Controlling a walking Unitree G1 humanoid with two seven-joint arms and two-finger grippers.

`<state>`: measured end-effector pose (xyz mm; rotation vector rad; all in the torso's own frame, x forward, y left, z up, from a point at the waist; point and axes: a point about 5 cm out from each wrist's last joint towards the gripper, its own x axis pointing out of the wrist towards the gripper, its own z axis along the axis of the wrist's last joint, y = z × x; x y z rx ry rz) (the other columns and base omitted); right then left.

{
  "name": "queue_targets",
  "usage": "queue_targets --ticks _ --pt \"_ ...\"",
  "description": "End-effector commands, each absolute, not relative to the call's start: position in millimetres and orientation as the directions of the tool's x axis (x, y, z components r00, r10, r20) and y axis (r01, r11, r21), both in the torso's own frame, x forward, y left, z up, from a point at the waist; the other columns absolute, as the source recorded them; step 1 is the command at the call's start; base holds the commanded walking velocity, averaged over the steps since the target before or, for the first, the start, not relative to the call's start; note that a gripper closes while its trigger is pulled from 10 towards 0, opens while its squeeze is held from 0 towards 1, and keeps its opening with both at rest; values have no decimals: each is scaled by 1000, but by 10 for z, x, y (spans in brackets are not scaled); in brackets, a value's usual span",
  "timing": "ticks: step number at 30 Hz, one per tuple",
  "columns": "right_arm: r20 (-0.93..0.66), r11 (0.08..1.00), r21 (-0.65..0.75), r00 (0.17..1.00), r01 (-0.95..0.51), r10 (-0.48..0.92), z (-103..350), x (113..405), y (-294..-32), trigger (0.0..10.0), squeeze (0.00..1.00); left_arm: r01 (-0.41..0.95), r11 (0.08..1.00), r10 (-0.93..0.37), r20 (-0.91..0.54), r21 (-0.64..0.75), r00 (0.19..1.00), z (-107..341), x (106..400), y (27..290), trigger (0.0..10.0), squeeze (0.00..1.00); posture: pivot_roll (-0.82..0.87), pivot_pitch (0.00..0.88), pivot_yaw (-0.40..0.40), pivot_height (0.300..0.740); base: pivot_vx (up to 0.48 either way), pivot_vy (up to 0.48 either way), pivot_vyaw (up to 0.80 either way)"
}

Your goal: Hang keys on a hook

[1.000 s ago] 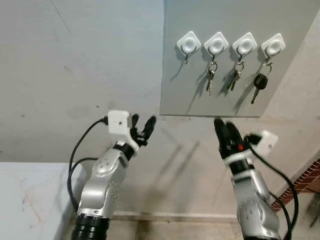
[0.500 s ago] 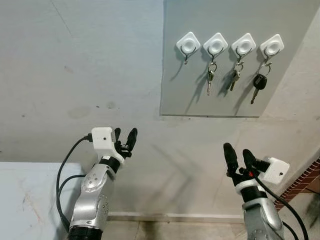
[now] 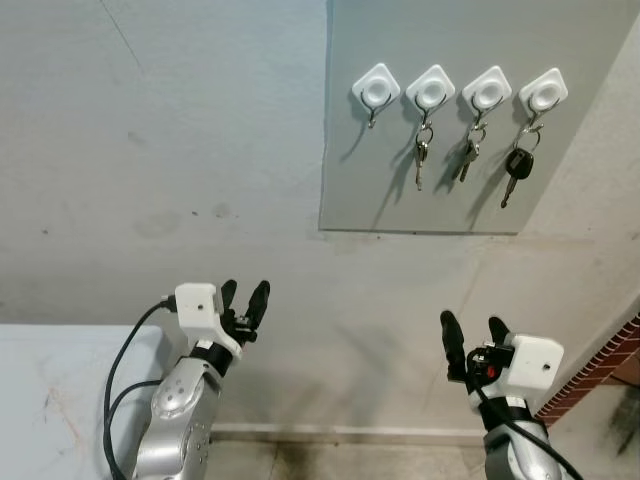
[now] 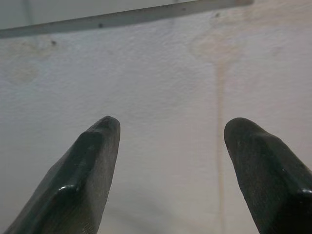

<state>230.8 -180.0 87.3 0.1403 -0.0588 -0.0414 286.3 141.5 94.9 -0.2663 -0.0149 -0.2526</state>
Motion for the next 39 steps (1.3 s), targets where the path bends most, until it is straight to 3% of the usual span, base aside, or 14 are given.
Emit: queue_targets --ticks 1,22,39 --pt "79 991 126 995 44 -54 927 2284 -1802 10000 0 266 933 -258 64 -243 964 974 2833 1415 10000 0 -40 33 20 740 0 0 0" --pt "42 991 88 993 103 -107 862 2288 -1849 10000 0 295 935 -293 38 -196 955 901 2796 1301 10000 0 -43 52 14 740 0 0 0" --pt "33 992 88 995 88 -91 833 2301 -1818 10000 0 303 931 -302 38 -202 953 909 2821 1281 10000 0 -44 33 13 740 0 -456 0"
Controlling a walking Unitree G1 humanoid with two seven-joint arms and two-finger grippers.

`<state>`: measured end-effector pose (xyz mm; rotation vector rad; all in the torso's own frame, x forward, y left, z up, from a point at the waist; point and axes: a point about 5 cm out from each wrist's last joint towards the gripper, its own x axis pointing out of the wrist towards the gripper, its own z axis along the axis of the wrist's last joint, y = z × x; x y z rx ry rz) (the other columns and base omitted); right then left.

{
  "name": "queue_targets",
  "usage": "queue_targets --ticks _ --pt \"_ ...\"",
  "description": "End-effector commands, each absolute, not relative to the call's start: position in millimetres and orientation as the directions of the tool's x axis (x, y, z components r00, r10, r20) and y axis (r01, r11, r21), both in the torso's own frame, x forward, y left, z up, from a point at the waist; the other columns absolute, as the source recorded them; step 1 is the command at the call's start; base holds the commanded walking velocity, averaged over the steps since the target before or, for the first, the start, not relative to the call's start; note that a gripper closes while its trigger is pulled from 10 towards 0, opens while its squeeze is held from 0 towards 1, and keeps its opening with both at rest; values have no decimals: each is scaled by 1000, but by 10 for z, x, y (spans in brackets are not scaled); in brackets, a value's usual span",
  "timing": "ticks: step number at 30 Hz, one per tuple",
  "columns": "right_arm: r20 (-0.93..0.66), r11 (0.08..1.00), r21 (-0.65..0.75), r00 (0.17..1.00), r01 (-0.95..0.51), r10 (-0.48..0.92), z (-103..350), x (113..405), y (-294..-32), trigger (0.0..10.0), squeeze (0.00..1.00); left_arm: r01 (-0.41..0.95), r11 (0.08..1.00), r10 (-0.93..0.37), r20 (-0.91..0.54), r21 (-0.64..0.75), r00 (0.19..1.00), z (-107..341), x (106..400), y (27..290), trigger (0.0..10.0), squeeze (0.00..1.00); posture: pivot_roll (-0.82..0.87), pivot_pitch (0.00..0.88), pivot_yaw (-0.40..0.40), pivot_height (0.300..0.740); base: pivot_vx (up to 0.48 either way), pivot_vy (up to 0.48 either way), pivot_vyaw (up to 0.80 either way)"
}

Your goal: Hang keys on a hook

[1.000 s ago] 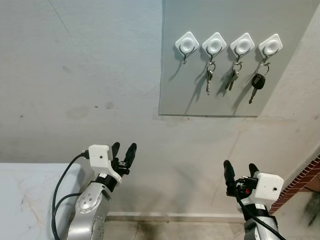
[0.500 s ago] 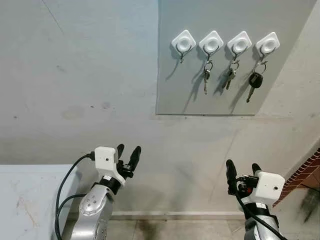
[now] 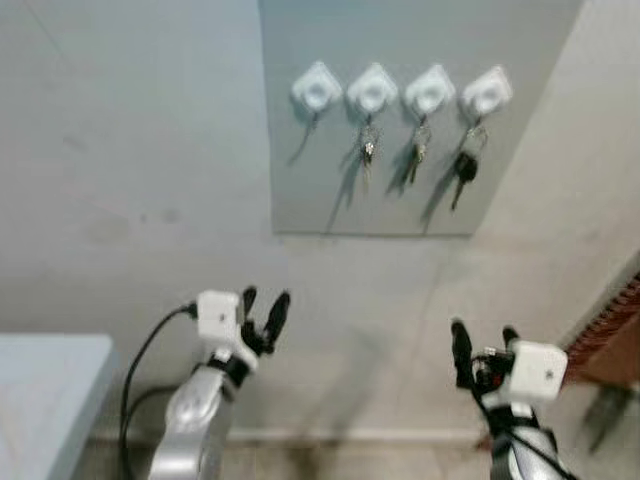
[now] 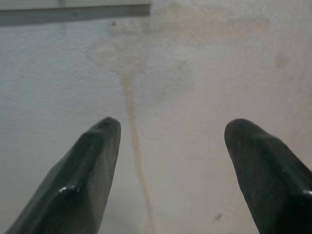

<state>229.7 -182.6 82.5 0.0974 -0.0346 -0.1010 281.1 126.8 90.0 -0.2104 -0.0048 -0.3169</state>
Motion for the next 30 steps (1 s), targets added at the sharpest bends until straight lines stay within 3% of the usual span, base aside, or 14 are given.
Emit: queue_targets --ticks 1,13,30 --pt "34 992 89 995 87 -90 832 2302 -1817 10000 0 304 930 -302 39 -209 952 911 2824 1277 10000 0 -44 28 13 740 0 -345 0" --pt "24 995 69 997 72 -74 811 2307 -1811 10000 0 301 919 -303 34 -252 952 905 2840 1248 10000 0 -44 18 12 740 0 -72 0" --pt "12 996 57 998 67 -67 789 2303 -1814 10000 0 315 914 -320 19 -255 947 887 2848 1214 10000 0 -49 13 16 740 0 0 772"
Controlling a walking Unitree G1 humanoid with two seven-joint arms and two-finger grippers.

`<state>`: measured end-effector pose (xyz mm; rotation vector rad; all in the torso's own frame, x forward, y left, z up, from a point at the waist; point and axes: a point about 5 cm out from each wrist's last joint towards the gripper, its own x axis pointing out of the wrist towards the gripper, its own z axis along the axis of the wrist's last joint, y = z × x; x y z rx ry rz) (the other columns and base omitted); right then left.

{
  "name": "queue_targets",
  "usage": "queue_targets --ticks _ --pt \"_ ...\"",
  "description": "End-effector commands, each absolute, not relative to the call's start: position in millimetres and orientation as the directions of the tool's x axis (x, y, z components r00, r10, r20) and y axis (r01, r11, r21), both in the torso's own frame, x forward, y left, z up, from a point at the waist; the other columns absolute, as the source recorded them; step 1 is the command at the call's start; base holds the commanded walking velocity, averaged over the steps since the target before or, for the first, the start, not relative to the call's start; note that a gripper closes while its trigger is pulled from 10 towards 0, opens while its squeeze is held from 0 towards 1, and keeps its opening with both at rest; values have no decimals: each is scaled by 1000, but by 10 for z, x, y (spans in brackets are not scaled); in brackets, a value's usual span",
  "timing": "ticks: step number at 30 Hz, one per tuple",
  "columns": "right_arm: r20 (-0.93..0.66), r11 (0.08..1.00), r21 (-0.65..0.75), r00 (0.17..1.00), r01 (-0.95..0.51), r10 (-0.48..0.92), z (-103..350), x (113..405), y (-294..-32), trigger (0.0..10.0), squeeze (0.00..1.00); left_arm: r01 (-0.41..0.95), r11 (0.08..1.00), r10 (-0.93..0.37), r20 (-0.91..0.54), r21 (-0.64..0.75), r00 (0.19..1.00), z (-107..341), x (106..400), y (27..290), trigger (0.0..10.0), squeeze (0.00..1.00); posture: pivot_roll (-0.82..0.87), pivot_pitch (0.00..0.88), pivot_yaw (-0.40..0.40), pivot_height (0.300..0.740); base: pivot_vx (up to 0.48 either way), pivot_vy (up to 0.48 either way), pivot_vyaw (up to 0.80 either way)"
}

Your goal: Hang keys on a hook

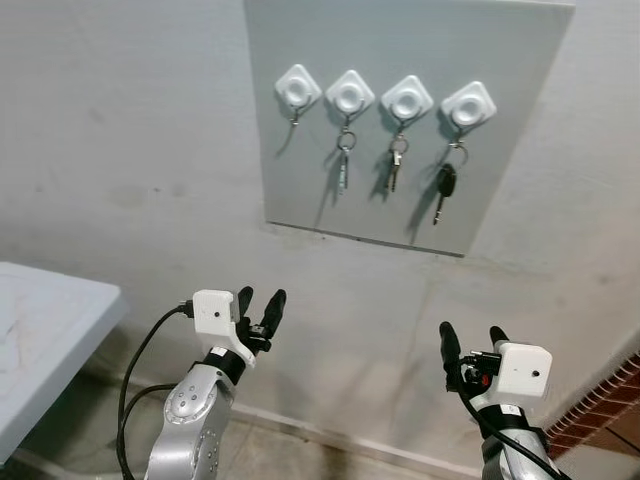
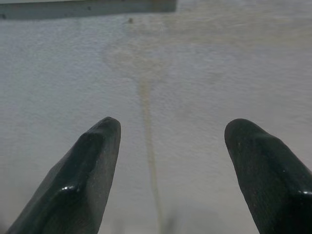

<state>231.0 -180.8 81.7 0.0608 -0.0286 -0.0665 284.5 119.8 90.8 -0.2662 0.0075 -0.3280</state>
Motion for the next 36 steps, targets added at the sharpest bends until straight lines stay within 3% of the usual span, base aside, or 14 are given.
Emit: queue_targets --ticks 1,18,26,36 --pt "12 996 57 998 67 -67 789 2303 -1814 10000 0 315 914 -320 19 -255 947 887 2848 1214 10000 0 -49 13 16 740 0 0 800" --pt "10 996 64 998 64 -65 791 2300 -1824 10000 0 311 914 -316 22 -261 948 879 2827 1190 10000 0 -46 26 11 740 0 0 800" --pt "-115 995 44 990 92 -86 438 2089 -1932 10000 0 263 940 -284 -68 -217 956 490 2599 1333 10000 0 -45 35 13 740 0 0 800" --pt "-131 994 51 988 93 -86 364 2049 -1928 10000 0 264 941 -280 -46 -213 959 479 2557 1353 10000 0 -41 40 15 740 0 0 800"
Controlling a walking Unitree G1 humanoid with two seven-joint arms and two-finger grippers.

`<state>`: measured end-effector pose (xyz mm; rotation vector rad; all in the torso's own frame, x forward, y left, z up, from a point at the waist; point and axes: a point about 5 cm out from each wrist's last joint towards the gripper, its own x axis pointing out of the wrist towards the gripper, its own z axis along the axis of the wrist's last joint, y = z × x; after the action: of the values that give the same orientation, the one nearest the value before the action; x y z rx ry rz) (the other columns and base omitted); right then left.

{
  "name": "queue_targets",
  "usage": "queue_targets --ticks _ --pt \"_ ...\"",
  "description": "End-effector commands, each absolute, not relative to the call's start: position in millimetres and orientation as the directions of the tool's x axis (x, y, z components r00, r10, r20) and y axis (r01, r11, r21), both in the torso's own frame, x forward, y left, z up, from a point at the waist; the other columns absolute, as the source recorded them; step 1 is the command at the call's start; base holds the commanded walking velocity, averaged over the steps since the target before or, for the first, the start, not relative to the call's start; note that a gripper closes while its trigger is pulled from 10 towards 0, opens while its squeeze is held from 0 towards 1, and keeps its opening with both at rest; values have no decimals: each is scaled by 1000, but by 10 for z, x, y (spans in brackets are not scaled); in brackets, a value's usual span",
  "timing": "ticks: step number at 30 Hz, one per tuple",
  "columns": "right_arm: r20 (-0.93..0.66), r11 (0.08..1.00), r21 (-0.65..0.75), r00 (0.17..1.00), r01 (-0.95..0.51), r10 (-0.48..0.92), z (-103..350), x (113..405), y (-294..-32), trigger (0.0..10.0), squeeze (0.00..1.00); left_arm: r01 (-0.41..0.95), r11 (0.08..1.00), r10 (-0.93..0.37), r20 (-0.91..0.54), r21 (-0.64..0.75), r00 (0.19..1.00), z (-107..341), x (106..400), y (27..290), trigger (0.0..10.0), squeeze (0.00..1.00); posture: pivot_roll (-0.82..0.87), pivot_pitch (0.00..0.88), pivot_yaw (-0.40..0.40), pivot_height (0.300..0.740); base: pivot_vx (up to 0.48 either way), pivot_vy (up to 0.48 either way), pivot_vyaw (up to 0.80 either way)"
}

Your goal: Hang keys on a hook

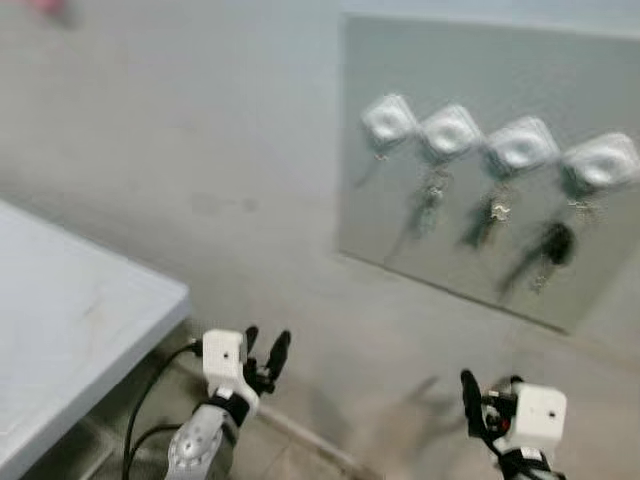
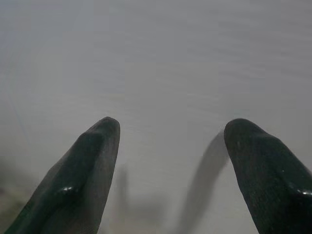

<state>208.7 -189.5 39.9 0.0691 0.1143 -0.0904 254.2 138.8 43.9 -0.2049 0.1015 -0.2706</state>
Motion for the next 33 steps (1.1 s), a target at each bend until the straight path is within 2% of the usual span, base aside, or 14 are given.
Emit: queue_targets --ticks 1,24,33 --pt "-129 994 53 988 92 -84 363 2052 -1924 10000 0 266 941 -280 -39 -208 959 485 2563 1351 10000 0 -41 41 17 740 0 0 800" --pt "-116 995 55 990 84 -77 362 2079 -1925 10000 0 272 937 -285 -29 -217 958 503 2606 1333 10000 0 -41 36 13 740 0 0 800" --pt "-100 996 53 993 75 -70 410 2119 -1927 10000 0 265 924 -280 -15 -275 960 565 2663 1325 10000 0 -44 26 10 740 0 0 800"
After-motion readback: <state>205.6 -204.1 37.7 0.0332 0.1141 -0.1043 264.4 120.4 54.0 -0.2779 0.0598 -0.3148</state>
